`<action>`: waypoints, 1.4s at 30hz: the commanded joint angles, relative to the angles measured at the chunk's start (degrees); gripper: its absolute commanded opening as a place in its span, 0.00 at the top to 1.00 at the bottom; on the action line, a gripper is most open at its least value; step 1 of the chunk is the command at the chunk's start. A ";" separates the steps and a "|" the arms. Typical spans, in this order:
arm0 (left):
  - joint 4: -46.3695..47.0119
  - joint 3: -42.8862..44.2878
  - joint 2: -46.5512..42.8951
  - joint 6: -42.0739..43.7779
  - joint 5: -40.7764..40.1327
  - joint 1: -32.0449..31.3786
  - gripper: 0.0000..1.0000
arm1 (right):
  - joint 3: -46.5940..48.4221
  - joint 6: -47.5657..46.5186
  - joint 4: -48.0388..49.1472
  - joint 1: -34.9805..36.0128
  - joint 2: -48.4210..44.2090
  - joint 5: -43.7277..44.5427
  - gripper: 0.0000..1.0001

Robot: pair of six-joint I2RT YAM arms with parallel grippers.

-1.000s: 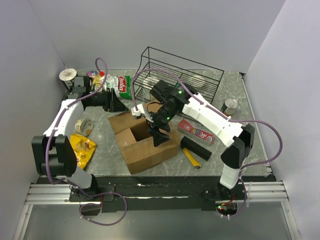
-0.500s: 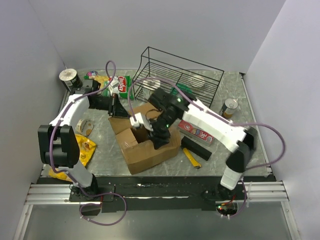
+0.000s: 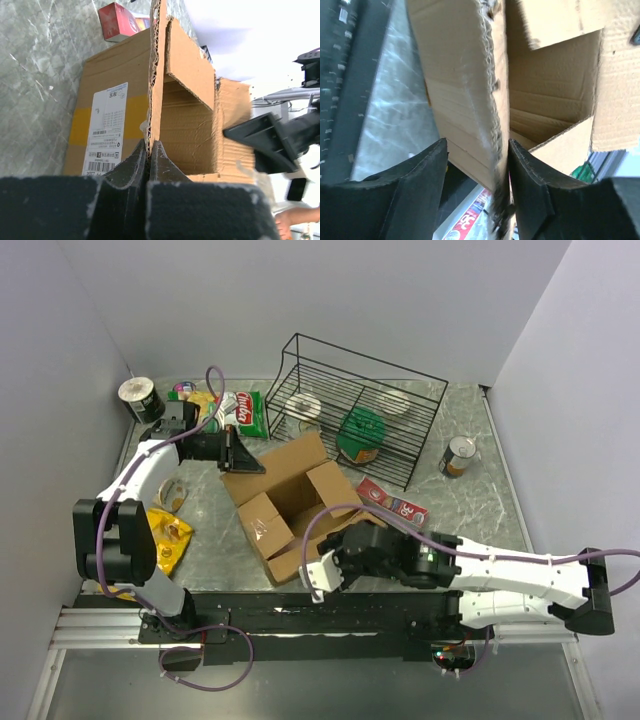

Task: Unpack the express box

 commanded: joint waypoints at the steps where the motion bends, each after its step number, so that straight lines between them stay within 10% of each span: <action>1: 8.91 -0.92 -1.64 -5.48 -5.07 0.02 0.99 | -5.80 -0.29 10.05 3.61 -5.12 7.70 0.41; 24: 5.41 3.56 3.19 -4.95 -5.25 0.37 0.99 | -18.64 10.52 18.40 3.53 -11.90 -6.54 0.51; 31: 4.61 1.46 2.93 -3.38 -4.63 -0.24 0.99 | -18.75 15.08 32.74 -5.95 -1.46 0.14 0.40; 42: 4.52 0.14 -1.99 0.85 -3.40 -7.36 0.99 | -3.79 20.81 24.22 -21.26 8.06 -10.92 0.41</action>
